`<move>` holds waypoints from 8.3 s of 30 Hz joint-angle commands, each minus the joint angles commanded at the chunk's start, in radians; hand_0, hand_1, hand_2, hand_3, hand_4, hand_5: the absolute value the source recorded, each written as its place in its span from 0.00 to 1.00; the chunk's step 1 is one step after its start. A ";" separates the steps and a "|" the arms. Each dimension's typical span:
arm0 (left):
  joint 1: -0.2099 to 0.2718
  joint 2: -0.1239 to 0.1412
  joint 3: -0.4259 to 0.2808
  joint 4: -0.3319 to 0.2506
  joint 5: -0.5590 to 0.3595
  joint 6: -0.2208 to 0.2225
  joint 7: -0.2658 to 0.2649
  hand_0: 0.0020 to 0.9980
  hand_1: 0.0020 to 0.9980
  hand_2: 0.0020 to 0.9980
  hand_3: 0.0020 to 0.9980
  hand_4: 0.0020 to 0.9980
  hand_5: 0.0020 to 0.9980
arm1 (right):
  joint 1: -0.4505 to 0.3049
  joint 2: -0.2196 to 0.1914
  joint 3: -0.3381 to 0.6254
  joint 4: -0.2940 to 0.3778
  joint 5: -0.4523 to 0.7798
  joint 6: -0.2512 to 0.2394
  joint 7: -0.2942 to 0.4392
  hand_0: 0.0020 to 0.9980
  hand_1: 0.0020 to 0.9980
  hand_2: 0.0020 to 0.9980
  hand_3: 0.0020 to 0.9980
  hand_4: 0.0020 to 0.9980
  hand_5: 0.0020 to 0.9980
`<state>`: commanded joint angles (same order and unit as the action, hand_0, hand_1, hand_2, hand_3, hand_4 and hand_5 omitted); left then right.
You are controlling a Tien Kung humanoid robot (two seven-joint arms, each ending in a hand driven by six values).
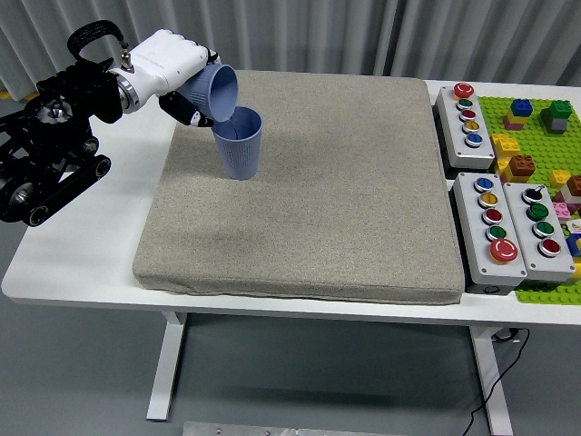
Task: Pick cup pour cup place
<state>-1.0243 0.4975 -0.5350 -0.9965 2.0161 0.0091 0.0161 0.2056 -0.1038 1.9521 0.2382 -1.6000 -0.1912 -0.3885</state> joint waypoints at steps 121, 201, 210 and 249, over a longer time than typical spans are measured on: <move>0.777 -0.335 -0.370 -0.152 -0.844 0.511 -0.439 0.57 0.53 0.50 0.53 0.83 0.29 | -0.036 0.026 0.023 0.001 -0.035 0.005 0.000 0.64 0.60 0.51 0.58 0.00 0.00; 0.826 -0.319 -0.430 -0.182 -0.728 0.359 -0.382 0.88 0.92 1.00 1.00 0.97 0.46 | -0.038 0.029 0.018 0.000 -0.045 0.006 -0.006 0.64 0.60 0.51 0.58 0.00 0.00; 0.855 -0.304 -0.446 -0.218 -0.726 0.356 -0.380 0.89 0.93 1.00 1.00 0.99 0.50 | -0.043 0.031 0.023 0.001 -0.056 0.009 -0.009 0.64 0.60 0.51 0.58 0.00 0.00; 0.875 -0.311 -0.647 -0.423 -1.445 0.233 -0.495 0.88 0.89 0.97 0.99 0.83 1.00 | -0.040 0.032 0.024 0.000 -0.064 0.015 -0.014 0.64 0.60 0.51 0.58 0.00 0.00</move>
<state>-0.1495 0.1870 -1.1819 -1.4191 0.5707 0.2418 -0.4790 0.1661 -0.0716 1.9765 0.2380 -1.6640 -0.1765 -0.4026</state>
